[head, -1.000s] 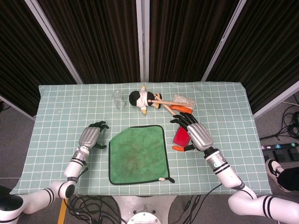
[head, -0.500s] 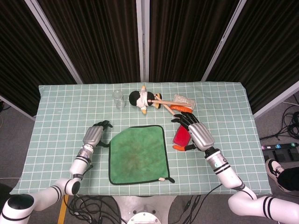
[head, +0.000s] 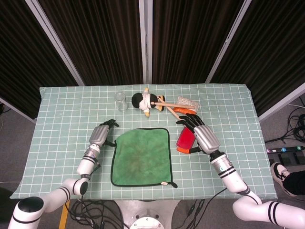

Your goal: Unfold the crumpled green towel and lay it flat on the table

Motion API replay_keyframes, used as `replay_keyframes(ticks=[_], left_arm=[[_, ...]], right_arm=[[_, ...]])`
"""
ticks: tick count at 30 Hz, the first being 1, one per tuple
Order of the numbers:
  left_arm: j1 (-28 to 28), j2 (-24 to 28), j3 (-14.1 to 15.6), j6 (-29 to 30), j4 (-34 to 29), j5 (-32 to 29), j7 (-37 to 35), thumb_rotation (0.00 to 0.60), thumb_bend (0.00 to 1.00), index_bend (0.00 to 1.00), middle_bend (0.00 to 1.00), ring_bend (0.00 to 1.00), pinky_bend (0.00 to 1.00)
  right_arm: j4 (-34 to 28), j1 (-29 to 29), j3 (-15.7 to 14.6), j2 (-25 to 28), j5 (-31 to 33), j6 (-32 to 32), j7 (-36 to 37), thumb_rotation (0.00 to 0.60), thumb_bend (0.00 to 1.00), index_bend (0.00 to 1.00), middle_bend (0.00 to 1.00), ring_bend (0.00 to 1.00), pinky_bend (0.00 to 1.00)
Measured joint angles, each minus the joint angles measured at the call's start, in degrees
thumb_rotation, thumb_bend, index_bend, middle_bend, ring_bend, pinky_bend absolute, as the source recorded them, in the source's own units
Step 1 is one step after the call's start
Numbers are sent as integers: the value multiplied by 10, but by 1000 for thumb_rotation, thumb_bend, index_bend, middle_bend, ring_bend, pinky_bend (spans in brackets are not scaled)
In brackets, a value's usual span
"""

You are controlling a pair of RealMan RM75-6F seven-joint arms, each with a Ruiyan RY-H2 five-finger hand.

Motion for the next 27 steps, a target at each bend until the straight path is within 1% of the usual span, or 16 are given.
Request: replay_keyframes(ticks=[4,7,12,16,21,25,27], left_arm=[[-1,-8,0,15,8,13,-20,600,192,446,277,186,215],[-3,-16,1,26,20,22,-33,600,257,490,295,186,215],[-6,-26,1,39,42,33,-51,600,340,495,299,186,215],[-9,-33,1,55,60,43,-69,600,359,509,301,186,215],[-12,-39,9,69,78,59,-75,600,423,527,310,186,216],[-11,-39,15,80,78,69,-77,600,426,523,310,185,215],[-10,-39,21,91,82,77,-69,600,411,502,310,185,215]], right_arm=[[1,-1,1,0,-1,1,4,506,0,228,127,0,0],[2,-2,1,-1,-3,3,5,515,0,229,130,0,0],[4,-2,2,0,-4,4,6,513,0,230,132,0,0],[5,-3,3,0,-4,4,9,512,0,232,132,0,0],[8,-3,3,-1,-6,5,12,509,0,232,133,0,0],[8,-4,2,-2,-7,5,14,514,0,232,135,0,0],[9,-4,2,-2,-7,4,14,510,0,232,137,0,0]])
